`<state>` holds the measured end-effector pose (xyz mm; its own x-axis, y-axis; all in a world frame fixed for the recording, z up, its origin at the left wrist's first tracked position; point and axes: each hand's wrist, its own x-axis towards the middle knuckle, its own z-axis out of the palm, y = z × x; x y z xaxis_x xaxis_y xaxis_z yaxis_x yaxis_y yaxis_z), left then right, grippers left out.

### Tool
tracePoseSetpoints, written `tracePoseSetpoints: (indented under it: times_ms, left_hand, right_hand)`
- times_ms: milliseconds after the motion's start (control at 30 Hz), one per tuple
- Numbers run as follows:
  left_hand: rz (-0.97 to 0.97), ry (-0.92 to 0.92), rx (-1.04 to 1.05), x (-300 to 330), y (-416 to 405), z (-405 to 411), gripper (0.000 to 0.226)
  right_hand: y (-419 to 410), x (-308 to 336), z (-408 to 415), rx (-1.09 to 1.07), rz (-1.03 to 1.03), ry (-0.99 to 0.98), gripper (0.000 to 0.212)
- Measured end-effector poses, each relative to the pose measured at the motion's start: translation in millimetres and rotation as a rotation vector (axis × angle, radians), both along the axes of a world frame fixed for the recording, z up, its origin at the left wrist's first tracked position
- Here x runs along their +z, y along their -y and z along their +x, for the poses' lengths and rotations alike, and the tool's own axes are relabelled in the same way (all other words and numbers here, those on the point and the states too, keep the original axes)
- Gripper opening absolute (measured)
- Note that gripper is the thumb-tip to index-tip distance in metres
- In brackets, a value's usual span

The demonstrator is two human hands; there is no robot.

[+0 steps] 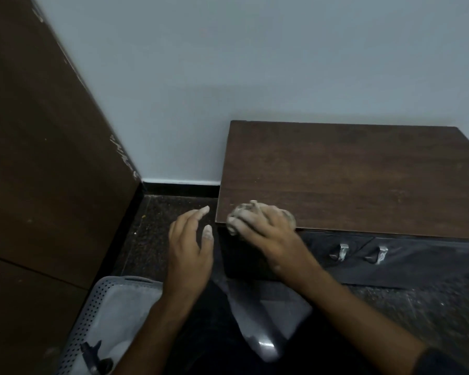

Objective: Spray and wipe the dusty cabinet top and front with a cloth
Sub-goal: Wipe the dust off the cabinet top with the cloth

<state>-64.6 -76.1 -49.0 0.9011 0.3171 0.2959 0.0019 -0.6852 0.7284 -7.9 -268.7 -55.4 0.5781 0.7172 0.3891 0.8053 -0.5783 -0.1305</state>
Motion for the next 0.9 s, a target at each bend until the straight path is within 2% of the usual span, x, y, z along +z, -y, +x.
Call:
tracePoseSetpoints:
  times_ms: [133, 233, 367, 467, 633, 733, 900]
  left_hand:
    - [0.014, 0.049, 0.038, 0.1, -3.7, 1.8, 0.046]
    - [0.065, 0.033, 0.019, 0.3, -3.6, 0.4, 0.048]
    - [0.231, 0.083, -0.143, -2.9, 19.3, 3.3, 0.046]
    - [0.340, 0.089, -0.166, -2.0, 42.4, 7.1, 0.041]
    - [0.350, 0.119, -0.308, 3.9, 74.9, 10.5, 0.038]
    - [0.347, 0.134, -0.401, 6.2, 91.6, 15.7, 0.038]
    - [0.396, 0.181, -0.490, 3.0, 114.1, 37.1, 0.035]
  right_hand:
    - [-61.0, -5.4, 5.9, 0.132, -0.003, 0.033, 0.047]
    - [-53.5, -6.3, 8.3, 0.177, -0.013, 0.049, 0.047]
    - [4.0, -3.1, 6.5, 0.152, -0.010, 0.053, 0.043]
    - [66.8, 1.0, 1.1, 0.056, -0.043, 0.071, 0.042]
    - [167.4, -6.6, -6.7, -0.100, -0.003, 0.019, 0.043]
    - [157.7, -14.7, -8.8, -0.154, 0.052, 0.003, 0.040]
    - [114.0, -7.5, -9.2, -0.121, 0.089, -0.045, 0.047]
